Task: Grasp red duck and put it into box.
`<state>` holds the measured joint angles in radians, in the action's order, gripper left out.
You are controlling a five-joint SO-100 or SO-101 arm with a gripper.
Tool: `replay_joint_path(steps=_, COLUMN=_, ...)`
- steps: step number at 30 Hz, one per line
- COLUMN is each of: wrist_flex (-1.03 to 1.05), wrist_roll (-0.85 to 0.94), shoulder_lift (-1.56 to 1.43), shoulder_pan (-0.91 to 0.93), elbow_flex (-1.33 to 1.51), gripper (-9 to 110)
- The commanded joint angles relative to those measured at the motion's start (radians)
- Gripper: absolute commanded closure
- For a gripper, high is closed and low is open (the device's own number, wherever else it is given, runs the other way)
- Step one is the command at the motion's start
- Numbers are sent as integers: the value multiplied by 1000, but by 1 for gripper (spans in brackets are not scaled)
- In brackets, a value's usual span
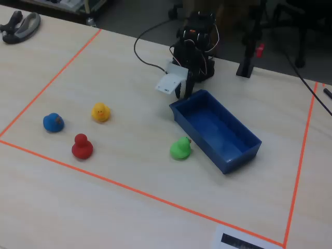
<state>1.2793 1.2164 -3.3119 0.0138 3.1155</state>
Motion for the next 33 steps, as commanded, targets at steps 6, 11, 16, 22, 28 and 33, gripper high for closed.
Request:
replay_joint_path(steps=6, wrist_flex=26, wrist_roll=-2, shoulder_lift=0, shoulder_pan=8, elbow_flex=-5, gripper=94)
replay_joint_path(steps=11, wrist_flex=26, wrist_roll=-2, shoulder_lift=0, shoulder_pan=8, elbow_flex=-5, gripper=94)
replay_joint_path(steps=16, wrist_flex=26, wrist_roll=-2, shoulder_lift=0, shoulder_pan=8, elbow_flex=-5, gripper=91)
replay_joint_path(steps=22, wrist_flex=25, wrist_roll=-2, shoulder_lift=0, shoulder_pan=8, elbow_flex=-5, gripper=91)
replay_joint_path(steps=28, wrist_flex=23, wrist_roll=-9, shoulder_lift=0, shoulder_pan=8, elbow_flex=-5, gripper=101)
replay_joint_path(steps=33, wrist_flex=23, wrist_roll=2, shoulder_lift=0, shoulder_pan=8, elbow_flex=-5, gripper=101)
